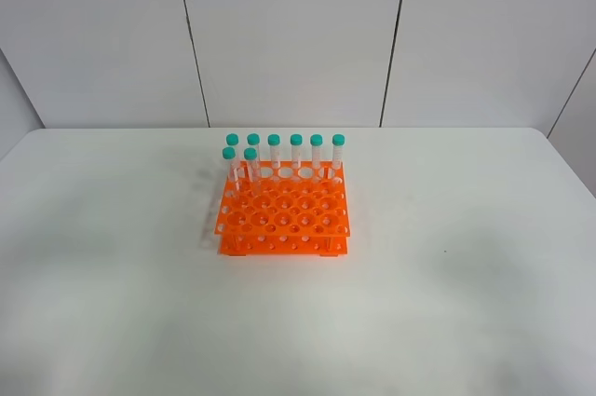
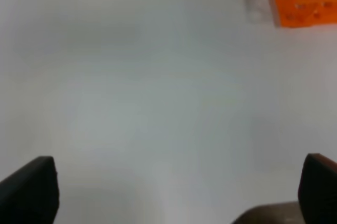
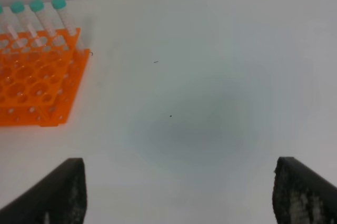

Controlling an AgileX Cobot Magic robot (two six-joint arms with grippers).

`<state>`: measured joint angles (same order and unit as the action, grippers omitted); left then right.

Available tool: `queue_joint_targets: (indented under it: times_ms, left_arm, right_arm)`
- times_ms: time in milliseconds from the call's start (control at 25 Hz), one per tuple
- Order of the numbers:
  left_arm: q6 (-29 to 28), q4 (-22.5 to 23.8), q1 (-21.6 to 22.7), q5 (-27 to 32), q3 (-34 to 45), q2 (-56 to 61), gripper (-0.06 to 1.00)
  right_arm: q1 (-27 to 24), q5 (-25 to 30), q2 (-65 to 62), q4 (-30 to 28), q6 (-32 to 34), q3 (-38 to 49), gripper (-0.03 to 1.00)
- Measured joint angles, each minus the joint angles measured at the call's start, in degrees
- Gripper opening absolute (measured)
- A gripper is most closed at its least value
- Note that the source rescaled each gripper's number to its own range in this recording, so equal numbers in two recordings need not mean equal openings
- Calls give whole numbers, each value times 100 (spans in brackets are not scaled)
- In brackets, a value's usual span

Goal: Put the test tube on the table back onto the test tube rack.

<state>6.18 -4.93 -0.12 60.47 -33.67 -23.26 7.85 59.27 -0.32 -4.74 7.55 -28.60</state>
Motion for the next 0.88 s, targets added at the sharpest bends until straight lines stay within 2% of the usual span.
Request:
queue_joint_targets:
  times_ms: [160, 880]
  left_arm:
    - [0, 0, 0, 189, 0, 254, 100]
    - [0, 22, 0, 61, 511, 1191, 100]
  right_arm:
    - [0, 0, 0, 0, 0, 0, 91]
    - [0, 0, 0, 0, 0, 0, 91]
